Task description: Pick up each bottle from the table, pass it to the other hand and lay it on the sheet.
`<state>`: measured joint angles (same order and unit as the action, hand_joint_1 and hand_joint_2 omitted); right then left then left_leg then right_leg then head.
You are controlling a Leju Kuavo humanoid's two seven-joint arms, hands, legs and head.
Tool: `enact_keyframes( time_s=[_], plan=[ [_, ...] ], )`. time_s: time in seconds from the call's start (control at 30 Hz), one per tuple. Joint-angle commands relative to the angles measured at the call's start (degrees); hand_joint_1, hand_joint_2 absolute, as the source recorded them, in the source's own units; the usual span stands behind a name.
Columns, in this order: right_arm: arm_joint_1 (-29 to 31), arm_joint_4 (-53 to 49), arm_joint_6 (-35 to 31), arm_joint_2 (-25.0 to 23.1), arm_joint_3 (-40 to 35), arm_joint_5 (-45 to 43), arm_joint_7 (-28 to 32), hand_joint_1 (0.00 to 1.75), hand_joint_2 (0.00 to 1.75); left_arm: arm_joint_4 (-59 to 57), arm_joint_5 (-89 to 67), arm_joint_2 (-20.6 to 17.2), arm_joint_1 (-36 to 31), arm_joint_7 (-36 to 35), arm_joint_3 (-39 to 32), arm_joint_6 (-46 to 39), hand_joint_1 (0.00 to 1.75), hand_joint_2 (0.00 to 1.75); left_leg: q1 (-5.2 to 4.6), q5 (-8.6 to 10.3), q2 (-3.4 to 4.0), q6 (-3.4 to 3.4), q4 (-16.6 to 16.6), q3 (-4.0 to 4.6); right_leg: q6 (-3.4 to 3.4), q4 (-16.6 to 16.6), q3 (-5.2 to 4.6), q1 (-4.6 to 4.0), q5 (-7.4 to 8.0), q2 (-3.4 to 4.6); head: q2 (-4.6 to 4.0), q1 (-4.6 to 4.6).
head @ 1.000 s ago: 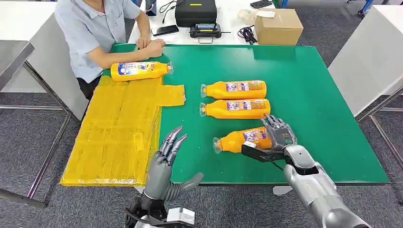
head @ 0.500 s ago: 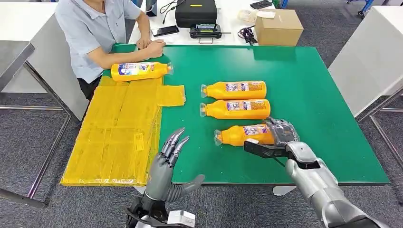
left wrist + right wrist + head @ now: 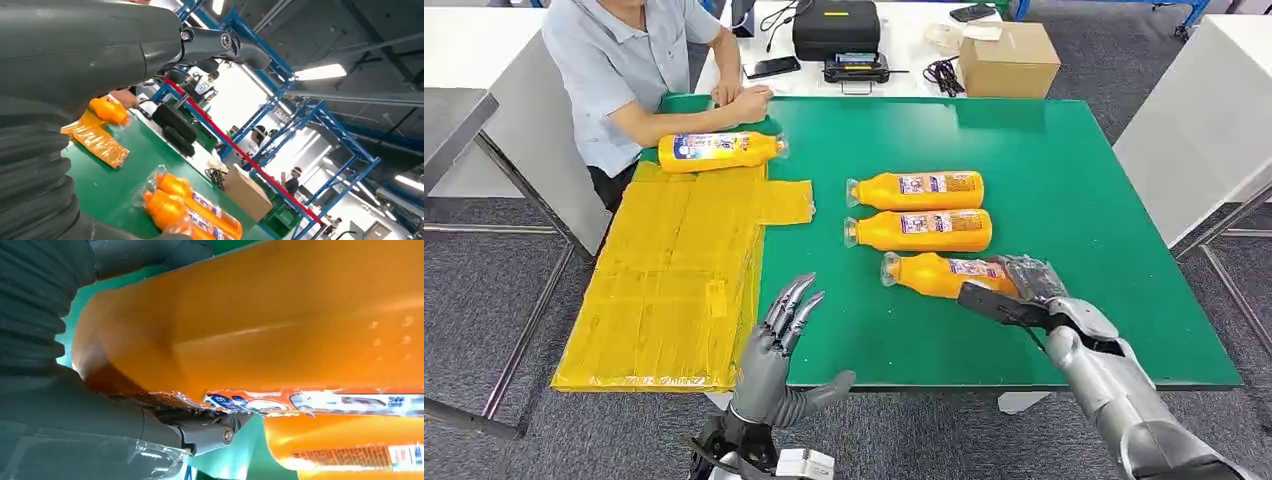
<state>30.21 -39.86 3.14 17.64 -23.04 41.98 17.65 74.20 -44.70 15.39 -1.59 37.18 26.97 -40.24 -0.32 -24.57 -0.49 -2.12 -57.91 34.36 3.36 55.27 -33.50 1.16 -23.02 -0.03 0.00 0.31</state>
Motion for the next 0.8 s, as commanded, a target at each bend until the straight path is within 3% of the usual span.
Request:
enact_keyframes(
  time_s=[0.03, 0.17, 0.33, 0.43, 0.67, 0.8],
  plan=[
    [-9.9, -9.7, 3.5, -3.5, 4.6, -12.9, 4.2, 1.75, 1.75, -2.4, 13.0, 2.3, -1.0, 2.8, -1.8, 0.2, 0.00, 1.75, 0.09, -0.02, -0.04, 0.09, 0.0, -0.18, -0.10, -0.1, 0.24, -0.10, -0.02, -0.08, 0.00, 0.02],
    [-14.1, -20.7, 2.1, -6.4, 5.3, -17.5, 2.5, 1.75, 1.75, -4.1, 27.6, 0.7, -3.0, 2.8, 0.1, 0.2, 0.00, 1.75, 0.12, -0.05, 0.04, 0.20, 0.1, -0.22, -0.19, -0.1, 0.23, -0.14, 0.00, -0.02, 0.00, 0.02],
    [-14.2, -21.2, 2.0, -6.3, 5.6, -18.1, 2.7, 1.75, 1.75, -3.9, 28.6, 1.1, -2.7, 2.8, -0.2, 0.2, 0.00, 1.75, 0.07, -0.03, 0.01, 0.13, 0.0, -0.08, -0.11, 0.0, 0.06, -0.11, -0.03, -0.06, 0.00, -0.02],
    [-15.7, -25.8, 0.0, -8.7, 5.2, -18.2, 4.0, 1.75, 1.75, -3.9, 39.1, 0.8, -3.3, 2.8, 0.5, 0.2, 0.00, 1.75, 0.14, -0.06, 0.05, 0.17, 0.0, -0.07, -0.16, 0.0, 0.09, -0.17, -0.05, 0.00, 0.00, 0.00],
    [-14.5, -29.7, -1.3, -13.6, -0.3, -20.9, 4.5, 1.75, 1.75, -7.5, 61.8, -2.5, -6.8, -5.8, 7.3, 16.3, 0.00, 1.75, 0.07, -0.02, 0.13, 0.15, 0.1, 0.29, -0.14, 0.0, -0.29, -0.08, -0.01, 0.11, 0.00, 0.02],
    [-14.2, -29.8, -1.5, -14.3, -3.2, -21.3, 5.9, 1.75, 1.75, -7.8, 65.1, -4.0, -7.9, -9.5, 8.8, 21.9, 0.00, 1.75, 0.07, -0.01, 0.13, 0.12, 0.1, 0.39, -0.11, 0.0, -0.38, -0.07, 0.00, 0.12, 0.00, 0.02]
  ],
)
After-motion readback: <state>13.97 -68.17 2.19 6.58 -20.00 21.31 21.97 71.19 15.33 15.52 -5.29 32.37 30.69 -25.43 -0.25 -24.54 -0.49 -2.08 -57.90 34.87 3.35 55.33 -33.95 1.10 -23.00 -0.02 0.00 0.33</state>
